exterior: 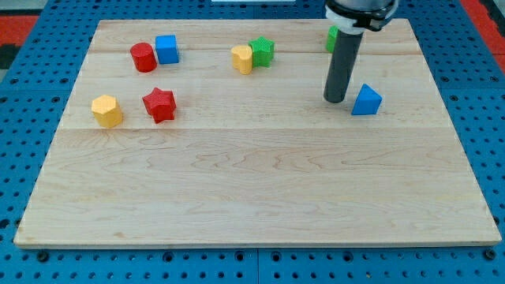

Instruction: Drag the red star to the top center of the board

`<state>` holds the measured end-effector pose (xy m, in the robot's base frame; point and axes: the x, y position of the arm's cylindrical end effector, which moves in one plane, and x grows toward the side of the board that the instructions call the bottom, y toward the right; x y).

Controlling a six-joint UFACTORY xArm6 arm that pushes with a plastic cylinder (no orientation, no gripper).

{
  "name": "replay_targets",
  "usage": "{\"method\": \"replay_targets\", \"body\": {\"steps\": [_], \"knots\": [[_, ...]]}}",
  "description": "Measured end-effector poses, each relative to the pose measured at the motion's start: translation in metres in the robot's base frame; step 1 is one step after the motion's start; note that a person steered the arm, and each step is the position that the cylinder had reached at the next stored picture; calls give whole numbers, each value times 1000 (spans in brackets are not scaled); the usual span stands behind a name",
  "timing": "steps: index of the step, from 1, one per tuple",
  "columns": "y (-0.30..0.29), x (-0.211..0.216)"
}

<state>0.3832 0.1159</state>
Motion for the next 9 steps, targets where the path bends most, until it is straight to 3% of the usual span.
{"method": "replay_targets", "body": {"steps": [5, 7, 8, 9], "knots": [[-32, 0], [-174, -16], [-207, -44], [-182, -39]]}}
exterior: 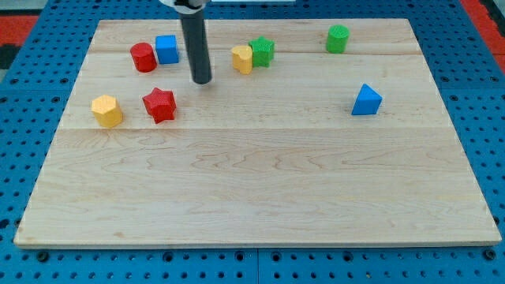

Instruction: Drag the red star to the top center of the board

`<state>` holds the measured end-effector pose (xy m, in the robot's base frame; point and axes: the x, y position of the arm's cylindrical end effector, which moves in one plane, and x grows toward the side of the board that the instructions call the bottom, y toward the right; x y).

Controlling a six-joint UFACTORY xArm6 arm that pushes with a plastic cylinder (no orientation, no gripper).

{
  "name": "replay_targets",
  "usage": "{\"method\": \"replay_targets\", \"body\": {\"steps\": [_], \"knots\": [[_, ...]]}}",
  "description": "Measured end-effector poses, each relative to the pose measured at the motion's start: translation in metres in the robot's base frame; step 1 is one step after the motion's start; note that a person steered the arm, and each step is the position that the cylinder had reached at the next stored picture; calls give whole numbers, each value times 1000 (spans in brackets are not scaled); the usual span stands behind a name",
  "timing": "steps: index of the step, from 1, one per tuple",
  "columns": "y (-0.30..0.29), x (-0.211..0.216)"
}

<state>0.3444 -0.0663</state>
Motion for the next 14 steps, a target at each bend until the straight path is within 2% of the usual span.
{"method": "replay_targets", "body": {"steps": [1, 2, 3, 4, 5, 8, 9, 12, 14], "knots": [[33, 60], [-11, 101], [-70, 102], [-96, 68], [-96, 39], [-76, -36], [-50, -60], [31, -98], [10, -98]]}}
